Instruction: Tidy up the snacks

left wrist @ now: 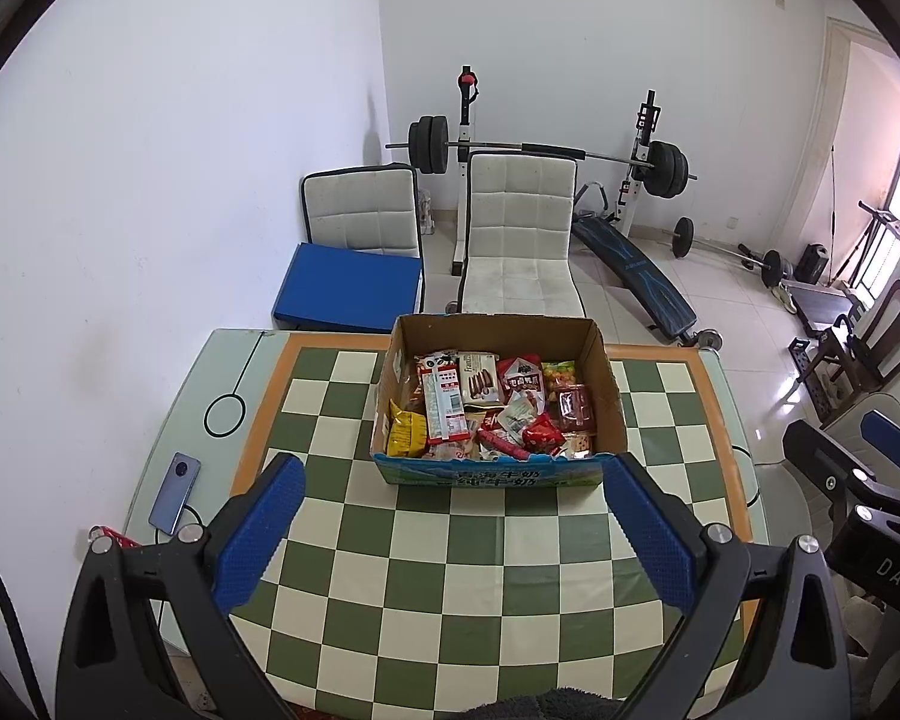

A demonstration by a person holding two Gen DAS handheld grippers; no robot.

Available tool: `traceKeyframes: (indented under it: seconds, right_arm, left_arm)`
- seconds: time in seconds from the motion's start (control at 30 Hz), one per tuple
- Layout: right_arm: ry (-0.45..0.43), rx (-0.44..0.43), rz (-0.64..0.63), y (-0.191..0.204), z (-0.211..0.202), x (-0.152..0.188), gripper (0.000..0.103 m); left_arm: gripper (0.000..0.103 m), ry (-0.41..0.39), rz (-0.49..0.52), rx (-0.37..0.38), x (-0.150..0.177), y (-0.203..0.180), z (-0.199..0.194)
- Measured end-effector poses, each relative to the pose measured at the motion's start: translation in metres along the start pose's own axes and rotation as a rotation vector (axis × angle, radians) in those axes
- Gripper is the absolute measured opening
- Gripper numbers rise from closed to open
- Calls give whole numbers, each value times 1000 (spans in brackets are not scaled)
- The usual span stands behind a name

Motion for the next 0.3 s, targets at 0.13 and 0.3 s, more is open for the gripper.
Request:
traceKeyframes:
  seconds: [0.13,0.3]
  right_arm:
    - [1,6,3,1,0,0,102]
    - [0,13,19,1,-2,1,102]
  left_arm:
    - [102,1,-3,0,0,1,0]
    - [102,-2,-4,1,-1,1,0]
Point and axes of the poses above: each gripper's, at about its wrist camera, not at the fingertips, and z roughly the way its jaws point, y to its left, x to its underside, the point moved 8 cm from there along z, roughly the way its jaws point, and after that the axes turned 9 degrees about x, right-handed, at the moved point
